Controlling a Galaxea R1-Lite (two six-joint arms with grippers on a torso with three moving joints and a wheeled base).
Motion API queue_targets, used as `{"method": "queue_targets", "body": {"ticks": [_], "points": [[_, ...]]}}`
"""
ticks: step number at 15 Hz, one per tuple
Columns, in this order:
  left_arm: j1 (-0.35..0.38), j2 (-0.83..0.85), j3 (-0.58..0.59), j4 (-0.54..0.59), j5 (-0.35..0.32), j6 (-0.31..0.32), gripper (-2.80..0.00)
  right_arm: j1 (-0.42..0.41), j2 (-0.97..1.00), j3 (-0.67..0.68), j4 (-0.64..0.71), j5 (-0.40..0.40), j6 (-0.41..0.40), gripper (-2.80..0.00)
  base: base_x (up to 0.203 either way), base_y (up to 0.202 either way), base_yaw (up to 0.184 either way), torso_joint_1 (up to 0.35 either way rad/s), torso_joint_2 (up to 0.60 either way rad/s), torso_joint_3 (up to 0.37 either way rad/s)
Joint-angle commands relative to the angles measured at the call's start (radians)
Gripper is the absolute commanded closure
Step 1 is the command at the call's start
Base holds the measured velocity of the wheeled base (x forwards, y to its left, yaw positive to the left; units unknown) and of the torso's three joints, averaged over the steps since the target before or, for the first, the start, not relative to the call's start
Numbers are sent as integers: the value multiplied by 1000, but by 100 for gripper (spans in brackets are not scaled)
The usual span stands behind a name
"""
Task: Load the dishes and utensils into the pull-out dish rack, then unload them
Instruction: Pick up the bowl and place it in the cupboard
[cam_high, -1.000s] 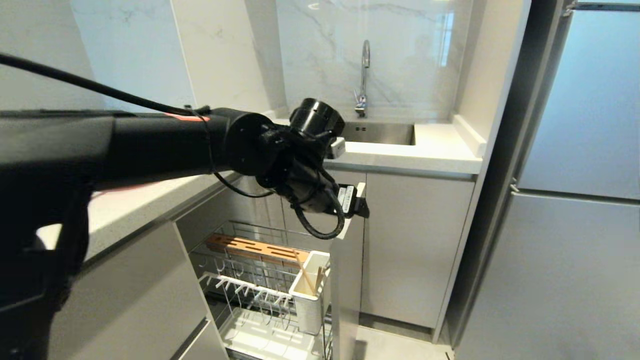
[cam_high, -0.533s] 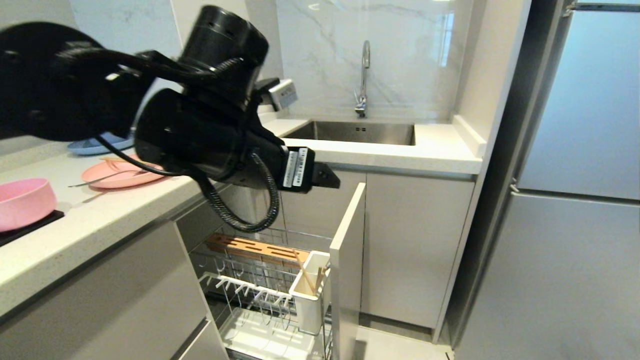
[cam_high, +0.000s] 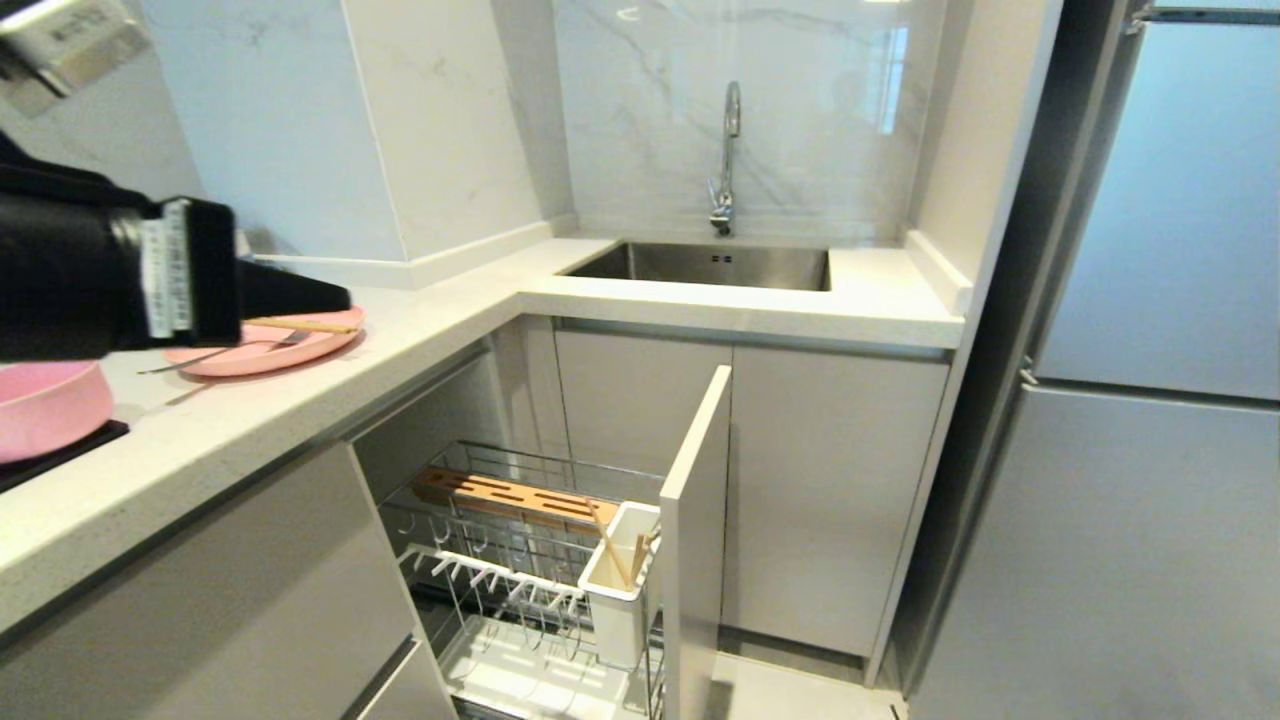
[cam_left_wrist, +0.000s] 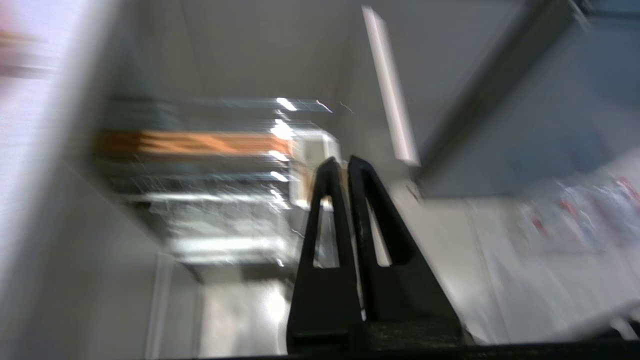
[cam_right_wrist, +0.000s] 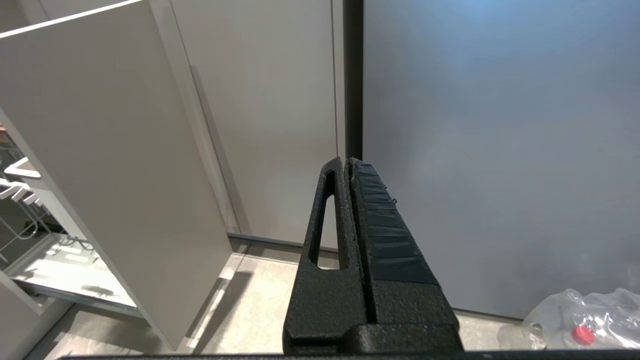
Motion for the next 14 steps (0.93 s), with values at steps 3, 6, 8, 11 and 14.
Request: {"method": "queue_targets", "body": {"ticks": [3, 6, 8, 11, 14], "points": [[263, -307, 81, -2, -50, 79, 0, 0, 0, 2, 0, 0, 0, 0, 0, 0, 0, 0, 0, 0], [405, -585, 237, -27, -132, 159, 0, 0, 0, 2, 0, 0, 0, 0, 0, 0, 0, 0, 0, 0], [453, -794, 442, -78, -179, 216, 0, 0, 0, 2, 0, 0, 0, 0, 0, 0, 0, 0, 0, 0], [496, -1028, 745, -159, -236, 301, 0, 0, 0, 2, 0, 0, 0, 0, 0, 0, 0, 0, 0, 0], [505, -1126, 1042, -370, -239, 332, 0, 0, 0, 2, 0, 0, 0, 0, 0, 0, 0, 0, 0, 0]]}}
